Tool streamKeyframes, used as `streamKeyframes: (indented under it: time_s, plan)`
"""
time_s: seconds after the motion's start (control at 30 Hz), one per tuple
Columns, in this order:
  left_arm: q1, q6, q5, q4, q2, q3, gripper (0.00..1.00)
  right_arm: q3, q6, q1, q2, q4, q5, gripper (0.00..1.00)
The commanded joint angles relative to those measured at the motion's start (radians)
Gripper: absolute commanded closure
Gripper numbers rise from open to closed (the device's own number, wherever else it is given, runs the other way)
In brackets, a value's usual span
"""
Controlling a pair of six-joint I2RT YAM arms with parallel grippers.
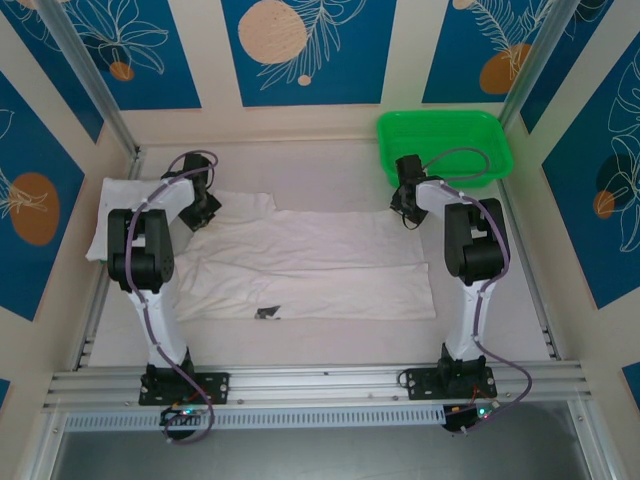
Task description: Fold and stack the t-shirts
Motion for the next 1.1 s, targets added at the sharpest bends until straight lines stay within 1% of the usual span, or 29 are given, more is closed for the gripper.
streamKeyframes:
  time_s: [0.0, 0.1, 0.17, 0.33, 0.4, 0.5, 0.57, 0.73, 0.9, 1.07]
  plan:
    - [0.013, 0.014, 0.022, 0.008, -0.014, -0.018, 1.00, 0.042, 0.017, -0.007, 0.024, -0.038, 0.045, 0.58]
    - [0.013, 0.012, 0.029, 0.015, -0.013, -0.024, 1.00, 0.065, 0.013, -0.009, 0.038, -0.070, 0.052, 0.59]
    - [0.013, 0.012, 0.030, 0.016, -0.012, -0.025, 1.00, 0.084, 0.002, -0.009, 0.050, -0.092, 0.058, 0.61]
    - [0.017, 0.011, 0.038, 0.023, -0.012, -0.032, 1.00, 0.126, 0.007, -0.017, 0.086, -0.154, 0.016, 0.65]
    - [0.019, 0.011, 0.041, 0.024, -0.014, -0.035, 1.00, 0.130, 0.010, -0.018, 0.089, -0.167, 0.010, 0.72]
    - [0.021, 0.015, 0.040, 0.028, -0.020, -0.041, 1.00, 0.119, 0.011, -0.016, 0.078, -0.165, 0.019, 0.92]
    - [0.024, 0.016, 0.041, 0.028, -0.023, -0.044, 1.00, 0.105, 0.010, -0.015, 0.060, -0.155, 0.023, 1.00]
    - [0.025, 0.016, 0.050, 0.032, -0.037, -0.051, 1.00, 0.046, -0.017, 0.000, -0.019, -0.080, 0.036, 1.00]
    - [0.027, 0.013, 0.050, 0.039, -0.075, -0.063, 1.00, -0.054, -0.046, 0.018, -0.129, 0.011, 0.058, 1.00]
    - [0.029, 0.016, 0.049, 0.044, -0.127, -0.090, 1.00, -0.173, -0.056, 0.033, -0.237, 0.067, 0.067, 1.00]
